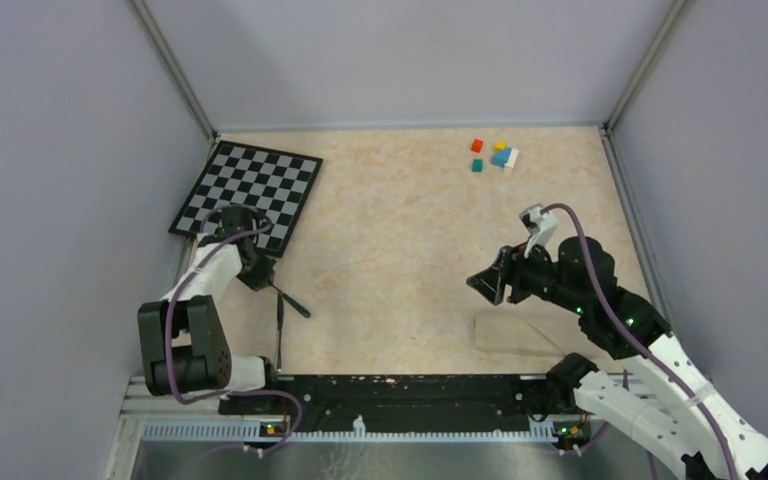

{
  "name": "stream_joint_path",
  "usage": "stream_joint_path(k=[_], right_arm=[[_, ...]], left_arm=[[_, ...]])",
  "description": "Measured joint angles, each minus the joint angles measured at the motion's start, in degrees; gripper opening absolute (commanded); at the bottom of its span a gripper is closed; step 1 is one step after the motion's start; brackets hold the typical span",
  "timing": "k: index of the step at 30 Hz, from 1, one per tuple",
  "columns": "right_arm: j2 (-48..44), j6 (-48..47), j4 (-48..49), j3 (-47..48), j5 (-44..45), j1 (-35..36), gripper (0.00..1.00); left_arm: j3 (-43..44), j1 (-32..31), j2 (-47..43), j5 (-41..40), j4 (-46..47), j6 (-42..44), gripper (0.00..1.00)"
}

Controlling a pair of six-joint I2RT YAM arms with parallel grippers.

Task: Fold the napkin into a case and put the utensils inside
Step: Pick up the spoon from the center of the board, then pass from the left arm to the right

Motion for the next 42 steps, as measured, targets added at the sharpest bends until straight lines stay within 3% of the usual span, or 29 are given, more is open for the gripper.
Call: stream_joint_path(k=[5,10,13,16,20,27,36,42], right_arm=[[5.4,-0.1,0.8,0.0,-1.0,0.0,0.62],[13.0,0.1,4.9,0.0,-9.3,0.0,0.64],[17.7,2.4,13.0,0.0,-19.1,-0.1,0.62],[22.7,7.1,24.4,0.0,-27.3,-0.1,0.60],[27.2,13.0,35.4,0.0,-31.6,0.0,0.60],[29.2,22.7,55.5,0.0,-32.3,4.8,0.49],[32.7,22.5,58.1,0.1,-29.7,11.1,0.32],[33.0,20.0,55.4,0.4,-27.5,11.2,0.30]], left_arm=[[2.2,0.0,-8.3,10.6,2.6,5.9,0.00],[-1.7,-1.6,-22.7,35.9,20.9,8.9,0.00],[-4.8,-7.6,-26.1,47.4,35.9,6.4,0.00],[-8.1,-18.9,-28.2,52.8,47.6,5.4,0.00],[-10.5,-28.9,-30.1,55.9,56.8,5.3,0.00],[-18.9,-31.5,-30.0,57.2,75.5,-1.7,0.00],[-19.5,-31.8,-30.0,55.8,83.9,-7.2,0.00],[-19.5,-32.3,-30.3,55.9,86.2,-8.5,0.00]])
